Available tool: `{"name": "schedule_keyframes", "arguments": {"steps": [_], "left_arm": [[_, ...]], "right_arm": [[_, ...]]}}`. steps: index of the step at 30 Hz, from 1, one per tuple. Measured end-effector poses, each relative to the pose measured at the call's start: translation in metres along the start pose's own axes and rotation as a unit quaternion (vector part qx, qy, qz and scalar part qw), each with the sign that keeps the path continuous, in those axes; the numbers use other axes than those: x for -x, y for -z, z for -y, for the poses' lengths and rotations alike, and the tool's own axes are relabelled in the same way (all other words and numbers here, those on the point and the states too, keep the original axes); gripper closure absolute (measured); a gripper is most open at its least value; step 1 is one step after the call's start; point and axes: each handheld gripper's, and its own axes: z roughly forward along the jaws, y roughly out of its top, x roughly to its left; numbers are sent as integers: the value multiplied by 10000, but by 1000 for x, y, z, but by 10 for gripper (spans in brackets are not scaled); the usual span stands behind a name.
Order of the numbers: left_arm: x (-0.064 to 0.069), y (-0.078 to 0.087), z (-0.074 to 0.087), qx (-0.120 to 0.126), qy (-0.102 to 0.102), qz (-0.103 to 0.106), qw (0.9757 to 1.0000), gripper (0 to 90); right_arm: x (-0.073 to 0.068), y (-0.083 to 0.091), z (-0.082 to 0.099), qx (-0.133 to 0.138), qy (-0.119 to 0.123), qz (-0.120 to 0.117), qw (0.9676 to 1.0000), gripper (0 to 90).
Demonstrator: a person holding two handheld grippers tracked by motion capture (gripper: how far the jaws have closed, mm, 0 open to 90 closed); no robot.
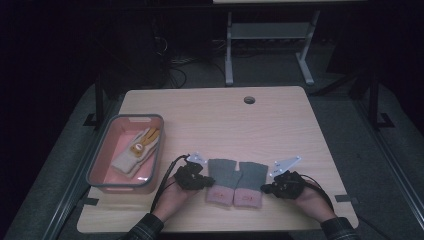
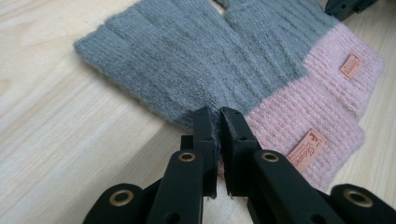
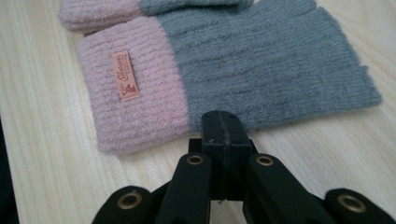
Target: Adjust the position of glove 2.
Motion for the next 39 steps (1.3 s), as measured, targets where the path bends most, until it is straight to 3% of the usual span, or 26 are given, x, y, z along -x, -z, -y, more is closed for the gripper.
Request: {"name": "schedule_keyframes", "arguments": {"steps": [4, 7, 10, 13, 16, 21, 31, 35, 36, 37, 39], "left_arm": [[-2, 8, -2, -19, 84, -93, 9999, 855], [-5, 16, -2, -96, 11, -321, 9994, 856], [-9, 21, 0, -109, 103, -531, 9985, 856], [-10, 22, -1, -101, 203, -581, 9981, 856], [-8, 23, -2, -252, 127, -723, 9970, 856], [-7, 25, -1, -348, 122, -750, 9965, 856], [-6, 25, -5, -239, 97, -655, 9975, 856], [-8, 29, -8, -260, 69, -801, 9964, 856], [-9, 31, -8, -266, 87, -862, 9959, 856], [-10, 32, -8, -263, 100, -903, 9955, 856], [-12, 34, -9, -266, 117, -910, 9954, 856]], "right_arm": [[-1, -1, -1, 5, 108, 8, 9999, 900], [-3, -2, -1, 7, 74, -50, 10000, 900], [-3, -1, -1, 11, 74, -35, 10000, 900], [-4, -2, -3, 6, 107, -49, 9999, 900], [-5, -2, -3, 0, 101, -72, 9999, 900], [-8, -4, -4, 19, 149, -147, 9998, 900], [-13, -11, -13, 70, 286, -247, 9993, 900], [-16, -15, -17, 76, 274, -327, 9991, 900], [-16, -16, -18, 72, 376, -300, 9988, 900], [-18, -16, -19, 75, 297, -346, 9989, 900], [-18, -18, -21, 60, 420, -322, 9986, 900]]}}
